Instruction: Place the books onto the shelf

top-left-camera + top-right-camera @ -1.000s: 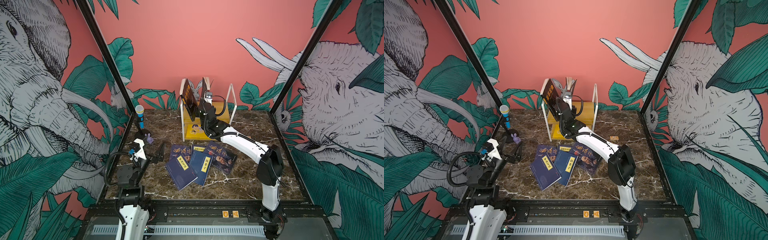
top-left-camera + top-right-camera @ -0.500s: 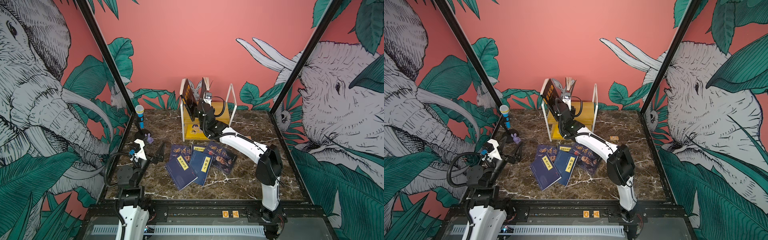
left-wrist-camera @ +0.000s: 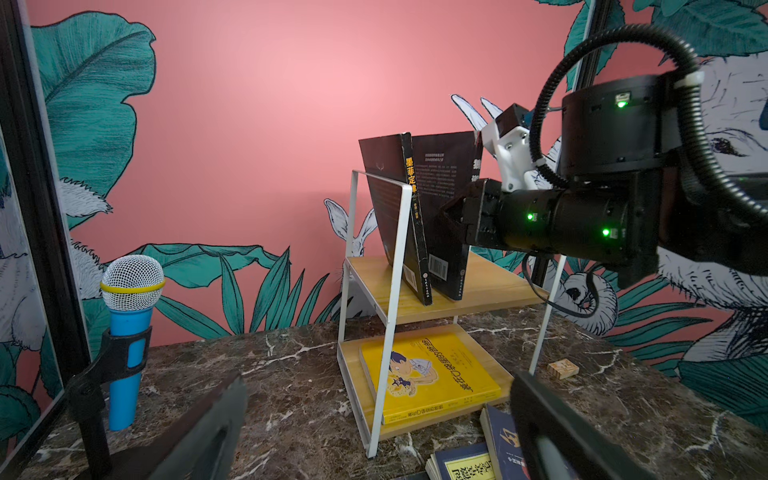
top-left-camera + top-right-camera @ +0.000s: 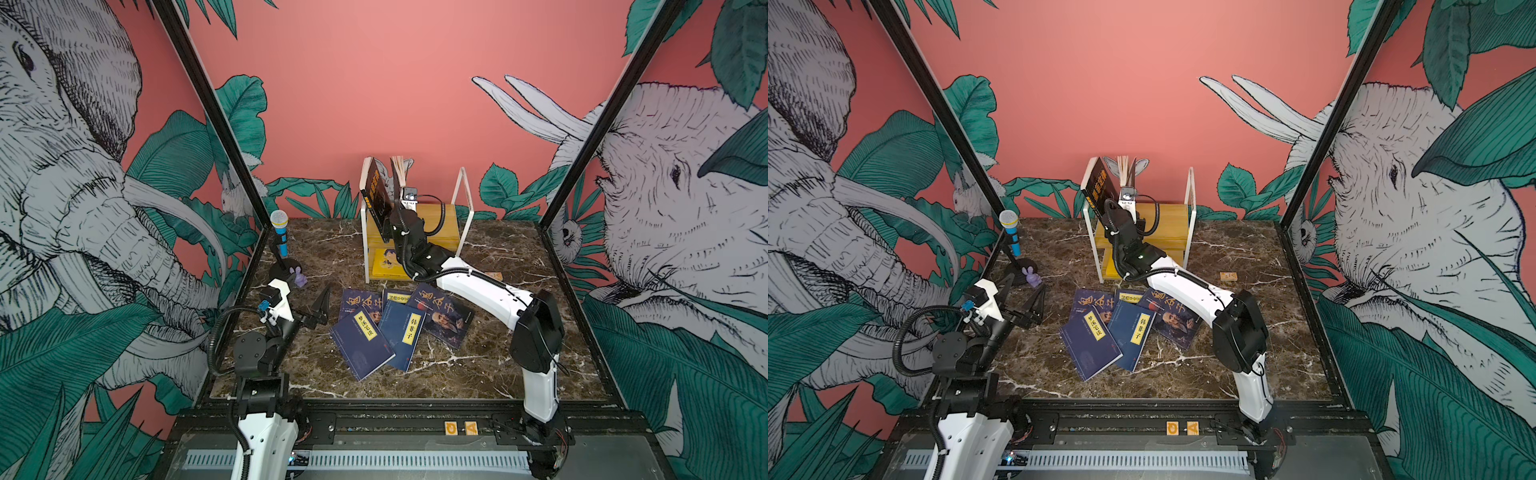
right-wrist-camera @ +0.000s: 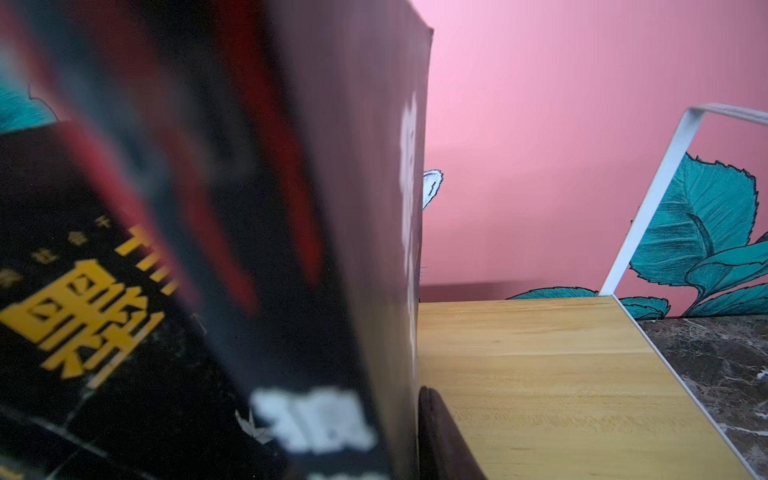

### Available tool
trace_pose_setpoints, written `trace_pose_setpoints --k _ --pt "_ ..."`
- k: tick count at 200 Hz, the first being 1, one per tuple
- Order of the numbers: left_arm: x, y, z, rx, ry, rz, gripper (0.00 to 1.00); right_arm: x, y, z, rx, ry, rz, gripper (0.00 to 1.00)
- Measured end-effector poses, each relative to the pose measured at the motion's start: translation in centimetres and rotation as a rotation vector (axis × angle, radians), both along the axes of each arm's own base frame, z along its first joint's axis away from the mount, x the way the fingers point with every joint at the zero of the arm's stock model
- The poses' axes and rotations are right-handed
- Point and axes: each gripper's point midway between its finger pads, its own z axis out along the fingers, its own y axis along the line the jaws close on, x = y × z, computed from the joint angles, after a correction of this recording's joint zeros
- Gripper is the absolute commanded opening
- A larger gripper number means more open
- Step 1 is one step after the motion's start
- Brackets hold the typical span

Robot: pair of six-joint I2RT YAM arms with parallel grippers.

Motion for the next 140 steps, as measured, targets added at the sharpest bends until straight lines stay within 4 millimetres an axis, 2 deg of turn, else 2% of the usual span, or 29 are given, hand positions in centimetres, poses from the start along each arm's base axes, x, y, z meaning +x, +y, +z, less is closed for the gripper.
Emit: trace_pose_setpoints --k 72,140 --pt "0.13 0.03 -0.33 0.008 0.010 0.004 1.00 -0.15 0.34 0.01 0.002 0.001 0.015 0.32" --pt "0.18 0.03 -0.56 0.008 0.019 0.004 0.99 -0.23 0.56 0.05 0.003 0.004 0.028 0.25"
